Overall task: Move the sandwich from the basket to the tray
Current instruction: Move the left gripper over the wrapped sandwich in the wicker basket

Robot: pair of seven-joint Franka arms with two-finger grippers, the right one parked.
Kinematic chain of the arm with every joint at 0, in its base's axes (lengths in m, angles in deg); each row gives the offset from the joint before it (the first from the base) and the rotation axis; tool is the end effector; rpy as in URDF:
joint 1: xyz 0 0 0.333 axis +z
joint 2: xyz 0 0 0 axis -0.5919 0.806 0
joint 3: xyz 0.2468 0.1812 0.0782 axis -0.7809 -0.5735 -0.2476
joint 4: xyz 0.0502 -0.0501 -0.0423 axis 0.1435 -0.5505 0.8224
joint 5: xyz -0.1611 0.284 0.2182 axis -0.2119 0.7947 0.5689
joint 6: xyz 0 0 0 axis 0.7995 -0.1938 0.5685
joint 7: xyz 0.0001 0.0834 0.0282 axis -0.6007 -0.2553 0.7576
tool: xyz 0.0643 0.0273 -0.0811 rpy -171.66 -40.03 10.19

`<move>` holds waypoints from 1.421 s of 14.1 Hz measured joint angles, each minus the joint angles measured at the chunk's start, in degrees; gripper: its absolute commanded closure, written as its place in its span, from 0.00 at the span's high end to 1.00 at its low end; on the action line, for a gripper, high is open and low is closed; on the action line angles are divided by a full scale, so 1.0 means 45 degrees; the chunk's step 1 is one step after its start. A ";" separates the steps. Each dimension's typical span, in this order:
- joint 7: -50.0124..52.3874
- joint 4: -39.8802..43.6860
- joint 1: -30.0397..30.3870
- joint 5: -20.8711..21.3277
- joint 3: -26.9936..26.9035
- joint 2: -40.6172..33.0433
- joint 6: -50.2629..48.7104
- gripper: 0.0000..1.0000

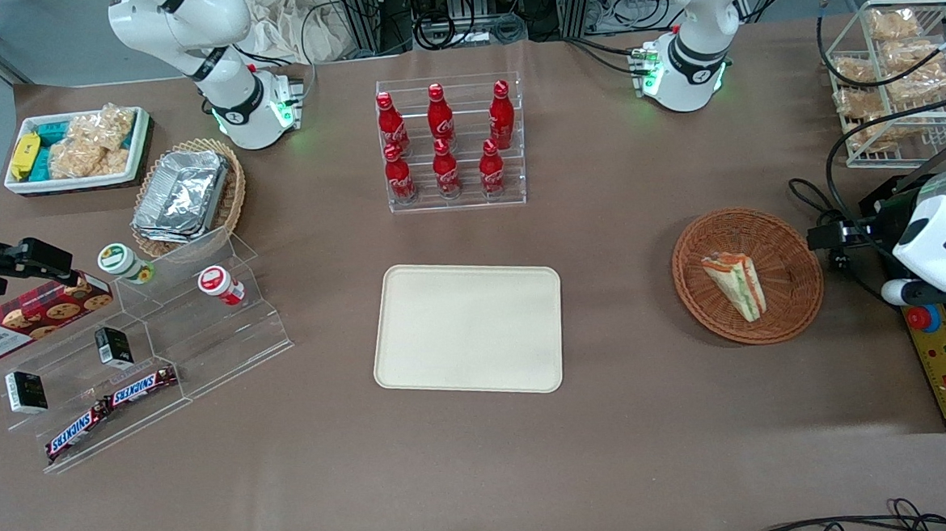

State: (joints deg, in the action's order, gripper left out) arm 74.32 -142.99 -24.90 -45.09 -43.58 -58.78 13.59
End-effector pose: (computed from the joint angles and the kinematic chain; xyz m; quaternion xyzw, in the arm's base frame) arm 0.6217 -0.0095 0.5384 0.9941 0.0088 -0.1068 0.0184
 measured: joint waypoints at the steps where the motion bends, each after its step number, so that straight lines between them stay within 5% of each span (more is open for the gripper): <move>1: 0.0000 0.0000 0.0000 0.0000 0.0000 0.0000 -0.0001 0.99; 13: -0.0005 -0.1009 -0.0125 0.0022 0.0063 0.0687 0.0025 0.99; 20: 0.0460 -0.3303 -0.0143 0.0071 -0.0017 0.0722 0.2524 0.99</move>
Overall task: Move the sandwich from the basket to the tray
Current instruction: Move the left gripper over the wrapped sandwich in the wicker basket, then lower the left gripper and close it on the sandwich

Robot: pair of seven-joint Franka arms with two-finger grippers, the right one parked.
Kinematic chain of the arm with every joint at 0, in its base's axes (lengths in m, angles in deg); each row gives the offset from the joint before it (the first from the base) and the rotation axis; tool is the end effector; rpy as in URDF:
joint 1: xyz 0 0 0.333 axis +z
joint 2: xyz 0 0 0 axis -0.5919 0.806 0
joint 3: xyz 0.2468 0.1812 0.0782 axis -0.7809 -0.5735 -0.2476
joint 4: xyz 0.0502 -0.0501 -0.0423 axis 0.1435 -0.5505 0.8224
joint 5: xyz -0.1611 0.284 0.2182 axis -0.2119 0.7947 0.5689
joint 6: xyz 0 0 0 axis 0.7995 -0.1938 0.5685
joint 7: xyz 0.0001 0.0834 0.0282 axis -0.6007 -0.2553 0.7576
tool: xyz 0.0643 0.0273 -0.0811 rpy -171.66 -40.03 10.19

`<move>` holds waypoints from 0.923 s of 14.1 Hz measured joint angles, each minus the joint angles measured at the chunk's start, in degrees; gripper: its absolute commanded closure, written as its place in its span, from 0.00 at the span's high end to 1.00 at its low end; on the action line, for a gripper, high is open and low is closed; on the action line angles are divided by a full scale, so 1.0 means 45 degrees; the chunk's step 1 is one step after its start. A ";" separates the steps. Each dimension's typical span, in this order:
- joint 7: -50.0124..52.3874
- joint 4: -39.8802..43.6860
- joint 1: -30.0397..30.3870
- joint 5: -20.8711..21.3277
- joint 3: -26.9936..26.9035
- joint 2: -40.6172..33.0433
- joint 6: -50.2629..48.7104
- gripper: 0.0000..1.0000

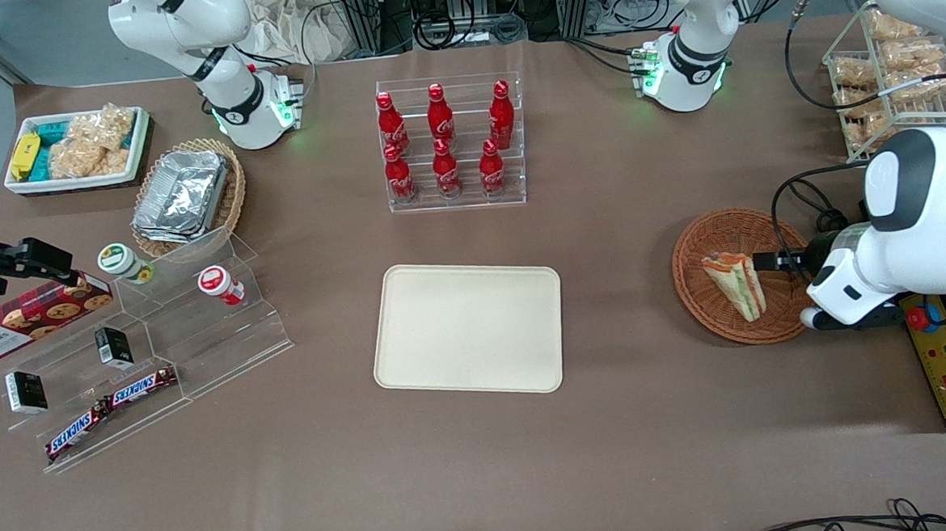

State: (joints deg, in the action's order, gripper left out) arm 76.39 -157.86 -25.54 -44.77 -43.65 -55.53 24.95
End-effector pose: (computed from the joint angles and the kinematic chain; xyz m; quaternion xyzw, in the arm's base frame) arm 0.6178 -0.0219 0.3993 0.9861 0.0169 -0.1648 0.0155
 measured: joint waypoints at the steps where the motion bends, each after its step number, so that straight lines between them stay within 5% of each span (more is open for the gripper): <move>1: 0.0309 -0.0261 0.0010 0.0014 -0.0004 -0.0001 0.0412 0.99; 13: 0.3199 -0.3995 0.0057 0.0059 -0.0400 -0.0111 0.5396 0.98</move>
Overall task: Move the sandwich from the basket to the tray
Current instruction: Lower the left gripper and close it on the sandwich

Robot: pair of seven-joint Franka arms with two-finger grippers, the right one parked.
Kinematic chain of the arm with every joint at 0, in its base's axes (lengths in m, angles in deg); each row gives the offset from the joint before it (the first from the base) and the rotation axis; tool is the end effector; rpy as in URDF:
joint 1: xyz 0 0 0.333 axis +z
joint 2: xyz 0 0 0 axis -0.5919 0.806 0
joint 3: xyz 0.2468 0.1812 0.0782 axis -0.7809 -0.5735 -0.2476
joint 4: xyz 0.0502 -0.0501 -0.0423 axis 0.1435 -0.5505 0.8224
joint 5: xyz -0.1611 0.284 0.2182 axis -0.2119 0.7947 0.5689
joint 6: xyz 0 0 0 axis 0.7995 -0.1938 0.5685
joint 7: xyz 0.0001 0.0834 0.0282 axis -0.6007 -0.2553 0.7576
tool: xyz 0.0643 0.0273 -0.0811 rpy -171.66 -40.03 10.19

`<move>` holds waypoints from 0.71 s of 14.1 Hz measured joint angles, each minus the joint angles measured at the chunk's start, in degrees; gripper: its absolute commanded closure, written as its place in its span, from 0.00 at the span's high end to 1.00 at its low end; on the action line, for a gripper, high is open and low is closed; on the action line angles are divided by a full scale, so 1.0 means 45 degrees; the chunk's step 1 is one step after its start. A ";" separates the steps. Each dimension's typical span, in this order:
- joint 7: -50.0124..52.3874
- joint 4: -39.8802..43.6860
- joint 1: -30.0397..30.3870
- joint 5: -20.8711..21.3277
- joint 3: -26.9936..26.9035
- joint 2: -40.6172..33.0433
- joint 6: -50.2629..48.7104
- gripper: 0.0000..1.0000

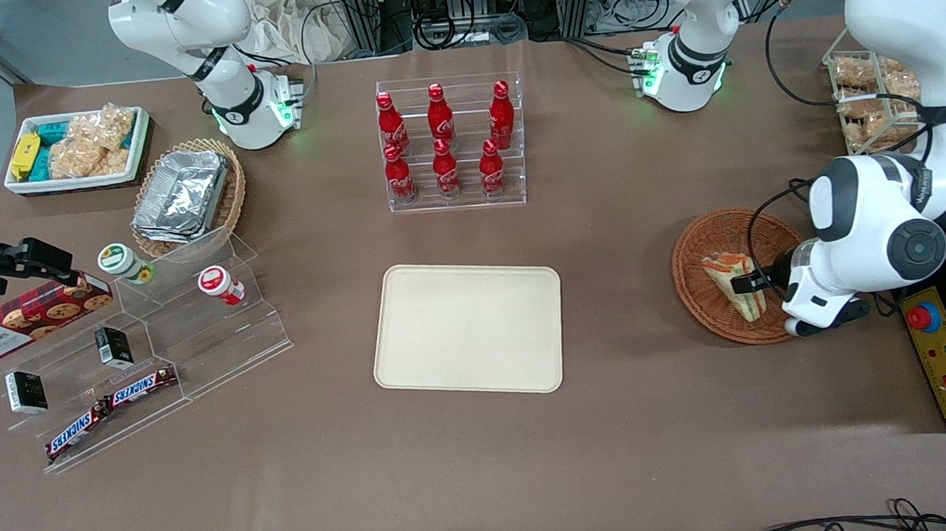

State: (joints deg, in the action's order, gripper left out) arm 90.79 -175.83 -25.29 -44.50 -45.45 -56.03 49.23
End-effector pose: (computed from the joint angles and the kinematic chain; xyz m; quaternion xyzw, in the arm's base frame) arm 0.5907 -0.0106 0.2941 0.9820 0.1549 -0.1078 0.0027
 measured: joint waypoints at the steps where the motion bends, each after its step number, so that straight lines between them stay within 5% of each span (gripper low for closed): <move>1: 0.0509 -0.0179 -0.0002 0.0001 0.0000 0.0001 0.0518 0.98; 10: 0.1452 -0.1999 -0.0014 0.0001 -0.0001 0.0019 0.3116 0.93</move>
State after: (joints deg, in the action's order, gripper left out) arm 97.33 -184.83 -25.35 -44.50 -45.46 -55.94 63.26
